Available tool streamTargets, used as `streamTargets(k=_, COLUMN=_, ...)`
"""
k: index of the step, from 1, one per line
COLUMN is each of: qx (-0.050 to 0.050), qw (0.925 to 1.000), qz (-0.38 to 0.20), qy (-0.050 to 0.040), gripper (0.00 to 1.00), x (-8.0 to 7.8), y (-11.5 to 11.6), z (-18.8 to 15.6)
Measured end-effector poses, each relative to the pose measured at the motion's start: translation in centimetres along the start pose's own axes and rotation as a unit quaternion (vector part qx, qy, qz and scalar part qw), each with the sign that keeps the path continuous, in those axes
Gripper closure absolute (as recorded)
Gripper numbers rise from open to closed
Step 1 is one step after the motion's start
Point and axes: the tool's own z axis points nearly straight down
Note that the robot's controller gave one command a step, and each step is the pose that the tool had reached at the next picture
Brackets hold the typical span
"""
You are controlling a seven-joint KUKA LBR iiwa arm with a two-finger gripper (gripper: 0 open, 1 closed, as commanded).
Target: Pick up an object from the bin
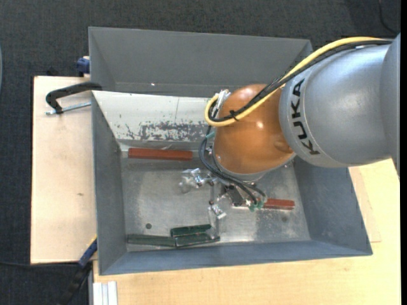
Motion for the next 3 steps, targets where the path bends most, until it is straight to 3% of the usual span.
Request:
streamTargets(k=1, qx=0.001, qw=0.9985, qz=-0.054, qy=-0.0043, gripper=0.00, x=0.4, y=-0.9, z=2.4)
streamTargets(k=2, qx=0.001, qw=0.9699, qz=-0.244, qy=-0.0011, gripper=1.00, x=-1.0, y=-0.6, z=7.2)
streamTargets(k=3, qx=0.001, qw=0.9699, qz=-0.243, qy=-0.0011, gripper=1.00, x=-1.0, y=-0.6, z=7.2)
